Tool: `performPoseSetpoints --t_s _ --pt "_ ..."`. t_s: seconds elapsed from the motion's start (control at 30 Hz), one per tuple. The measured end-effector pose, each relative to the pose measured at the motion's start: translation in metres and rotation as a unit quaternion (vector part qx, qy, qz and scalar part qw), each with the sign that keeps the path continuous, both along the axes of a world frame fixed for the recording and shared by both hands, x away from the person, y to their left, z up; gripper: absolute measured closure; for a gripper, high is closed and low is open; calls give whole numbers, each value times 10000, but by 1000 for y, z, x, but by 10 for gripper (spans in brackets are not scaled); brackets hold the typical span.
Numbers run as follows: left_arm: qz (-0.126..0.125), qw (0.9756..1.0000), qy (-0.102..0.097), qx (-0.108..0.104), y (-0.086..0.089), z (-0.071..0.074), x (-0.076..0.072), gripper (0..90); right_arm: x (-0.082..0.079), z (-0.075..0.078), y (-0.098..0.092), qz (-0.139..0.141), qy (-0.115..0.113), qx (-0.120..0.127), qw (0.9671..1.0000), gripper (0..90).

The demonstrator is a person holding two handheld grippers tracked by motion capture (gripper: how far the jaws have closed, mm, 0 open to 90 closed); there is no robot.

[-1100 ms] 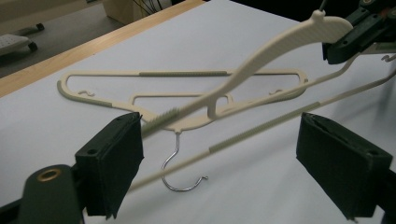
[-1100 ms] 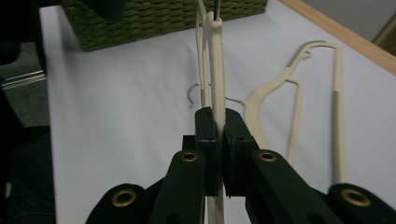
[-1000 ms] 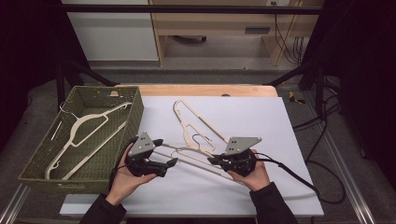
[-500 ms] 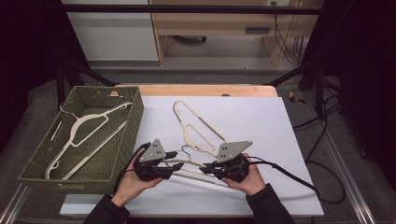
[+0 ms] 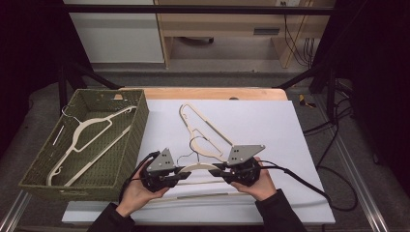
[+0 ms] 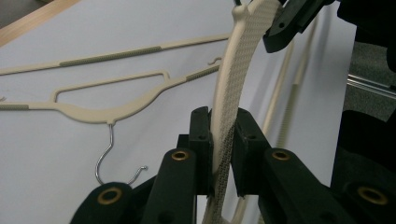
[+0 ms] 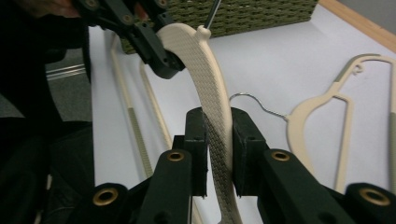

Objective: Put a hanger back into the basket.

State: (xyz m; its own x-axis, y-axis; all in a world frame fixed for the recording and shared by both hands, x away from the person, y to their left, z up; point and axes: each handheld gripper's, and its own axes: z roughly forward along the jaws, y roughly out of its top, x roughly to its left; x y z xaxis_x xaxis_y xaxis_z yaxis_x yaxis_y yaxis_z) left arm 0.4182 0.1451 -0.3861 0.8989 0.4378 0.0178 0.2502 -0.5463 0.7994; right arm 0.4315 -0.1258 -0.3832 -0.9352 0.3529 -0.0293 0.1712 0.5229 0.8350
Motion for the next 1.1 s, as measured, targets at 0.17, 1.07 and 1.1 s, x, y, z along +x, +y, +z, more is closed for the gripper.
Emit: performPoseSetpoints --t_s 0.17,1.07,1.1 --pt "-91 9997 200 -97 -4 0 -3 837 0 -2 1 -253 -264 -56 9993 696" --pt "730 9955 -83 -592 25 33 -10 863 4 13 -55 -1778 -396 1227 9756 176" --pt "762 9951 -63 -624 27 36 -10 863 4 12 -58 -1838 -385 1258 9741 170"
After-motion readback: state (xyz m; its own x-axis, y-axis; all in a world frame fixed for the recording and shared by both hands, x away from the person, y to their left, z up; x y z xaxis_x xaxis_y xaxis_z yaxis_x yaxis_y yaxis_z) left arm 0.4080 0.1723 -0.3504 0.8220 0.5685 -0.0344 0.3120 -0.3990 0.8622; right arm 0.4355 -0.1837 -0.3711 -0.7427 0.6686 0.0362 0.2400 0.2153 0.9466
